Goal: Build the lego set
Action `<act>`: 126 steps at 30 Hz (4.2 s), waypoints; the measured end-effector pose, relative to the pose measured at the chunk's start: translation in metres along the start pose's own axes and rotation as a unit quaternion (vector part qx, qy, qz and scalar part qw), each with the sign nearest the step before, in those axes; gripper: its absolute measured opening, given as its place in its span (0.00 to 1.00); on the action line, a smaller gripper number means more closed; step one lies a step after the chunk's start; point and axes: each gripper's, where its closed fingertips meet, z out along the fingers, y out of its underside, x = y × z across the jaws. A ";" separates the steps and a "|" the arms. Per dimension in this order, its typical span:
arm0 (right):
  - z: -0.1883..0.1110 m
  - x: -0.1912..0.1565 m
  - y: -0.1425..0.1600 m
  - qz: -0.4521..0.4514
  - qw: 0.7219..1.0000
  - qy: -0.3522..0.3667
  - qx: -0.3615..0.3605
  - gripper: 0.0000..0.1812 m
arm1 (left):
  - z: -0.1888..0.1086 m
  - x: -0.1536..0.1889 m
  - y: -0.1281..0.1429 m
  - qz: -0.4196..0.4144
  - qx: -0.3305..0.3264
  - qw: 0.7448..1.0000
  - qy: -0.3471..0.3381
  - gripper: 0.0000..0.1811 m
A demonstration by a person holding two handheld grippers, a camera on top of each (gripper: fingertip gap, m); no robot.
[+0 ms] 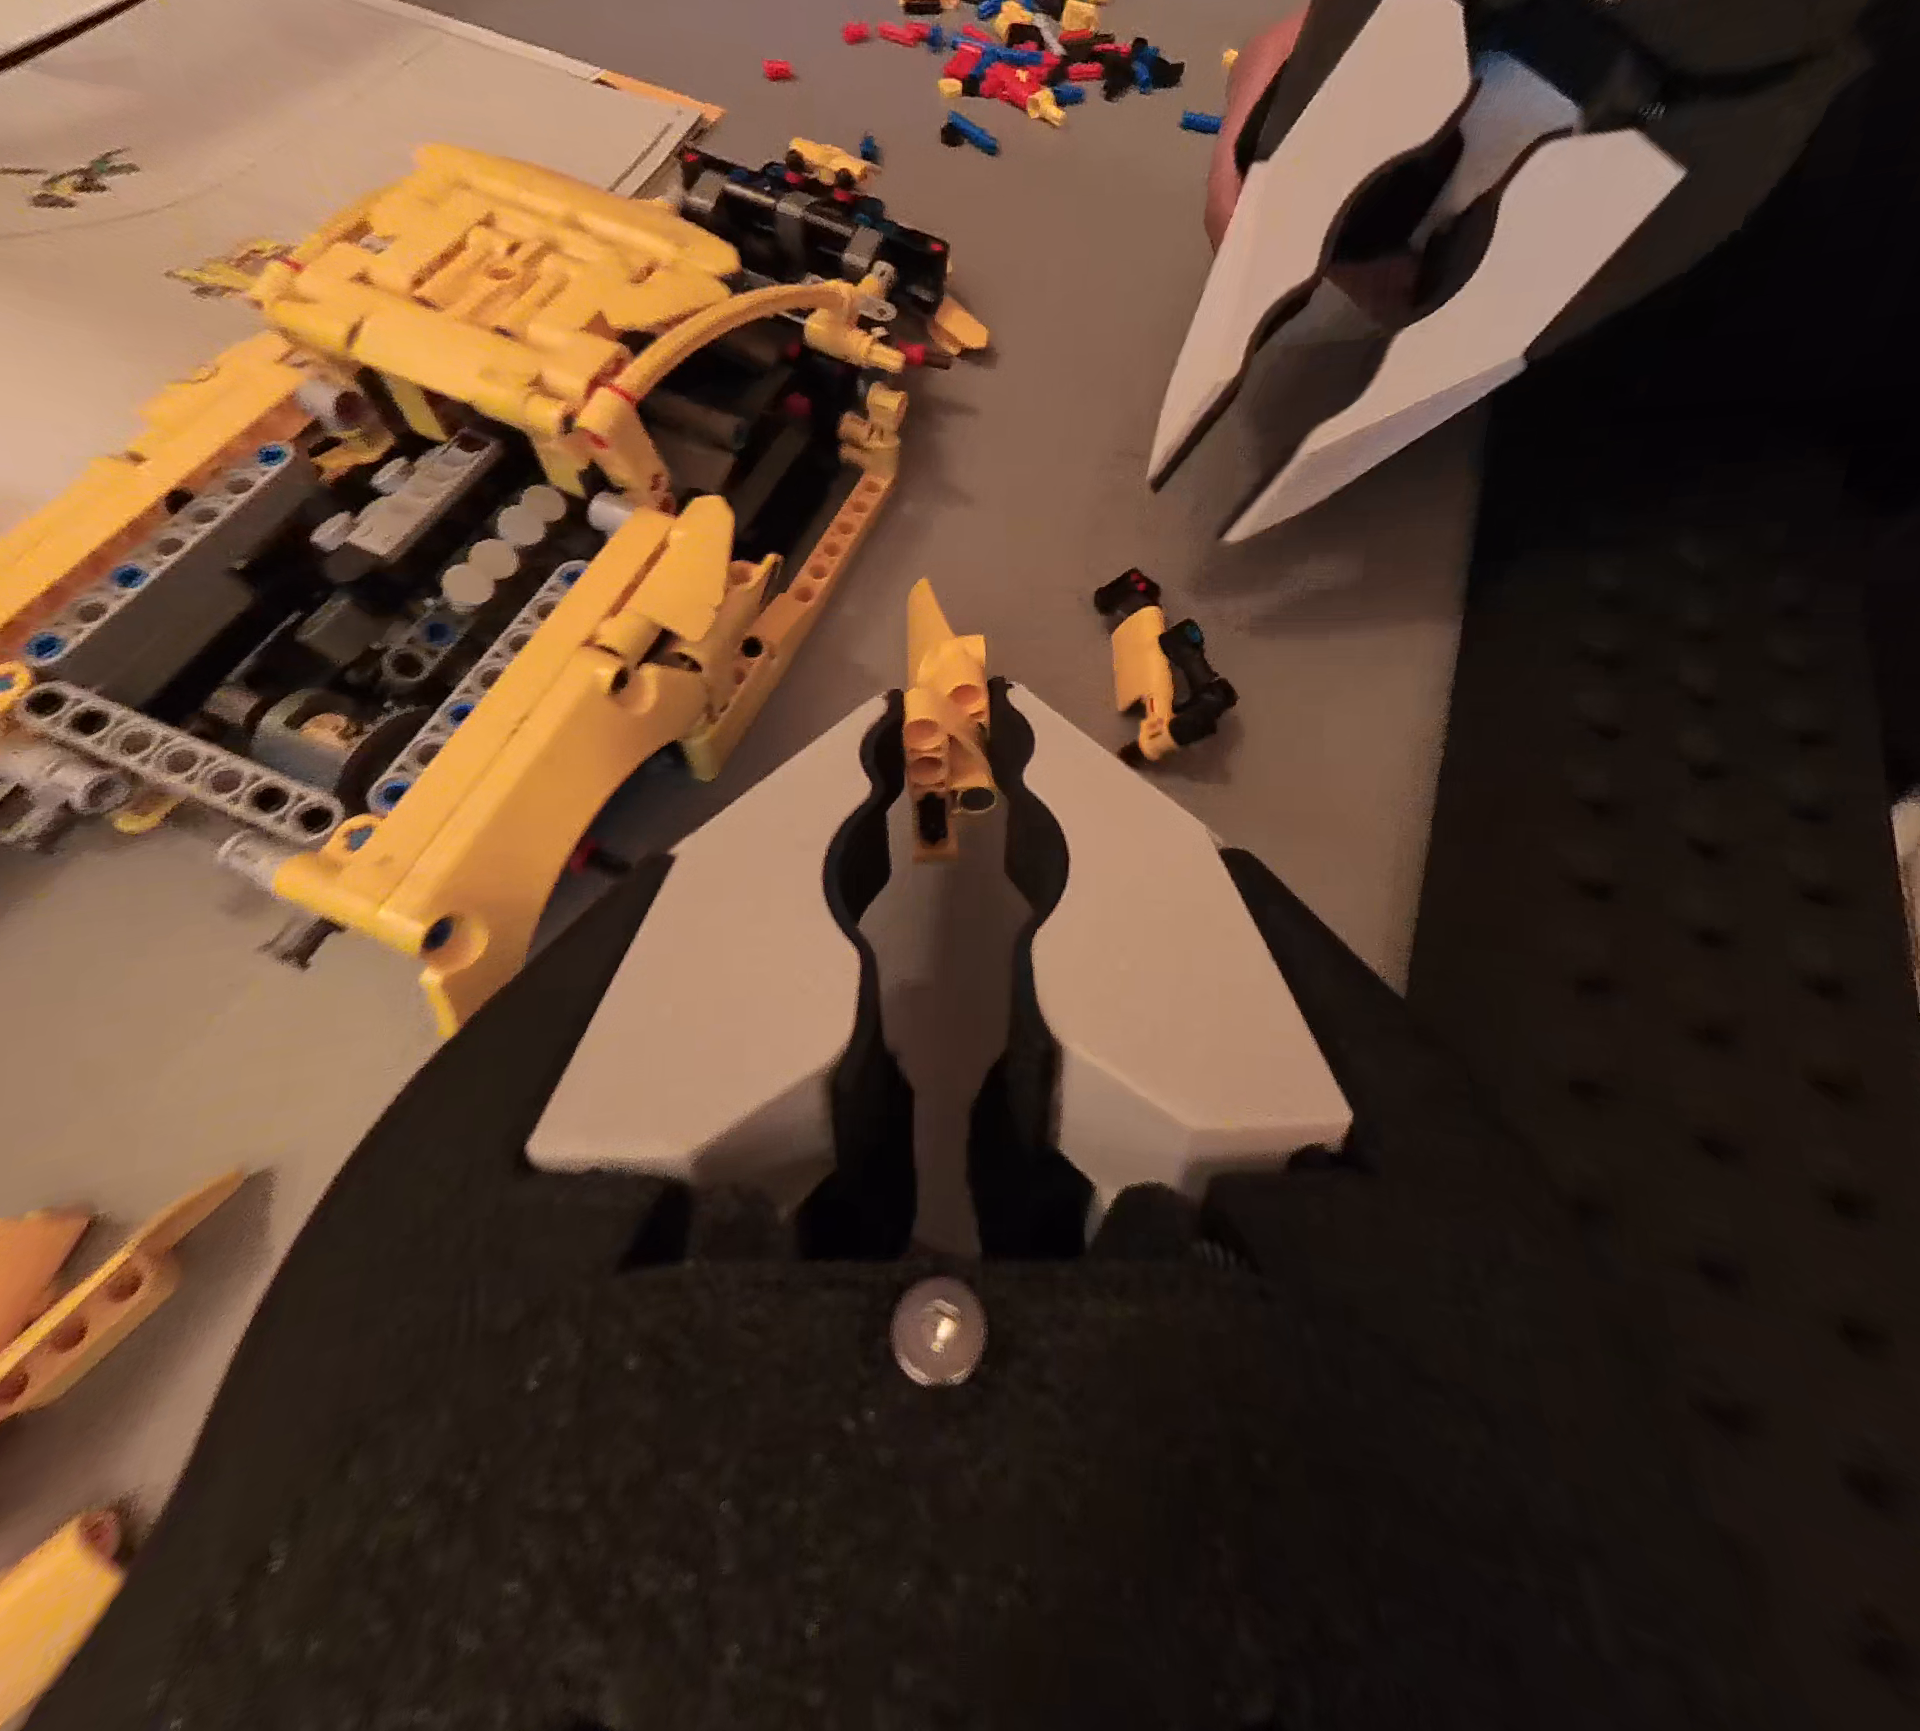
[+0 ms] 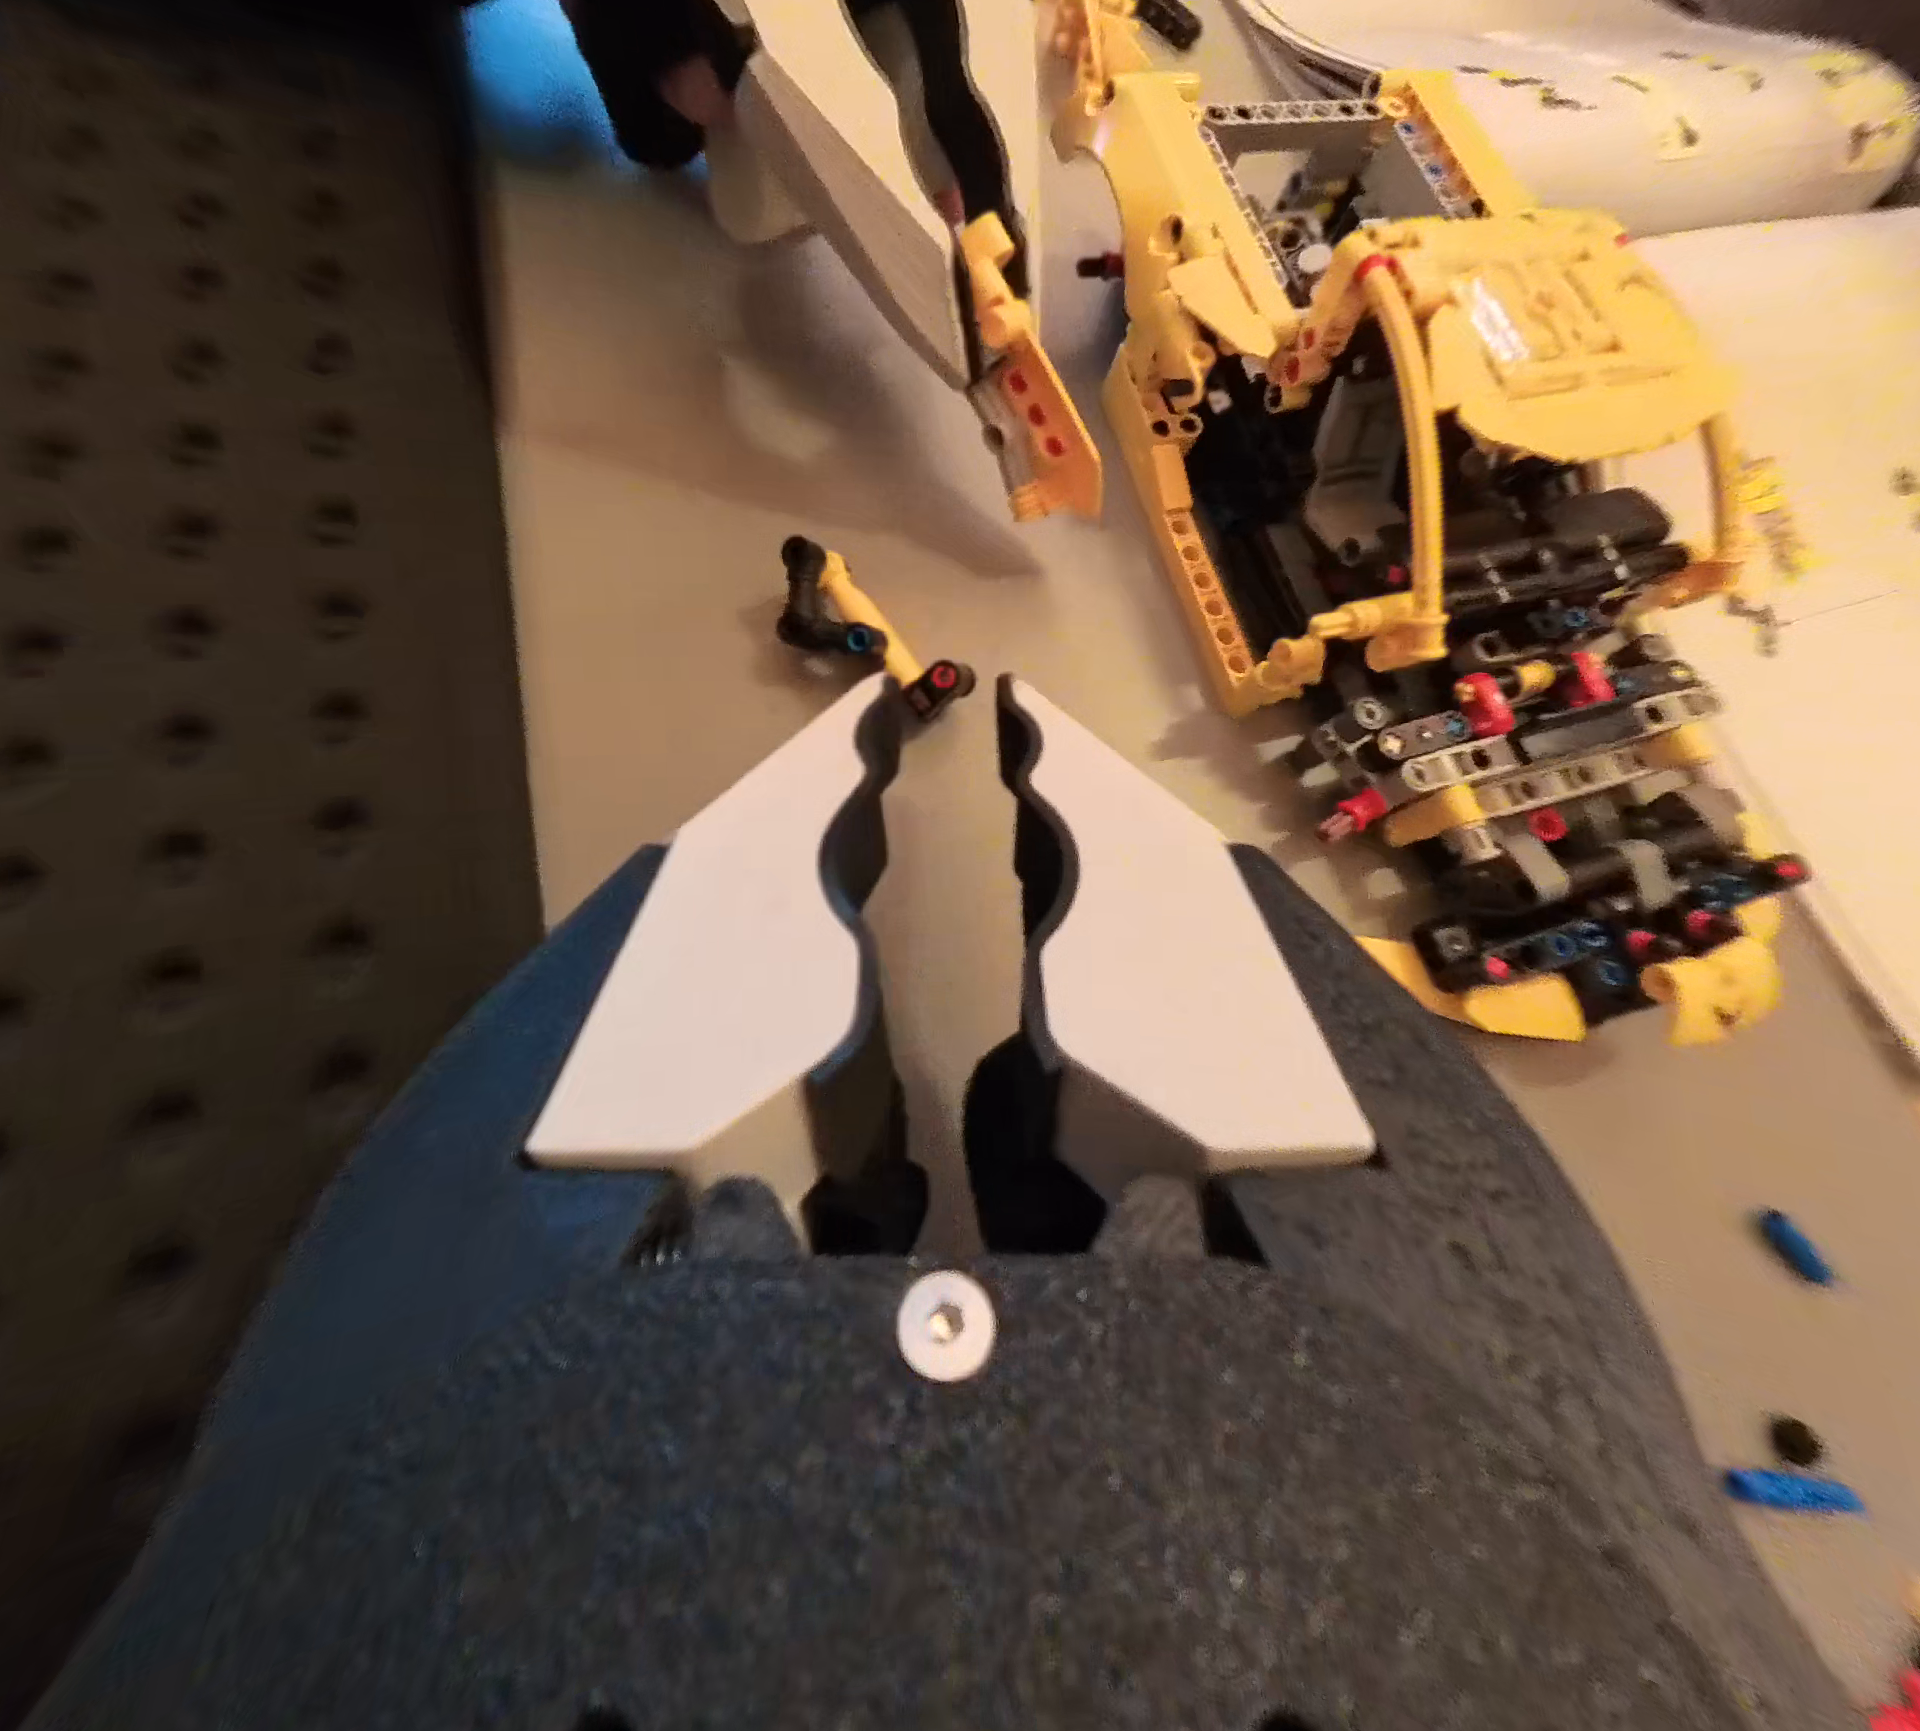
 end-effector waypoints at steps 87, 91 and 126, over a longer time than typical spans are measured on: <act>0.032 0.012 0.006 -0.314 0.947 -0.064 0.004 0.16 | -0.006 -0.021 0.003 0.033 -0.010 0.996 -0.082 0.08; 0.037 0.005 0.000 -0.368 0.928 -0.036 0.044 0.10 | -0.005 -0.021 0.004 0.032 -0.013 0.996 -0.079 0.08; 0.061 0.021 -0.030 -0.242 0.940 0.165 -0.174 0.03 | -0.001 -0.014 0.012 -0.053 -0.040 0.997 -0.038 0.08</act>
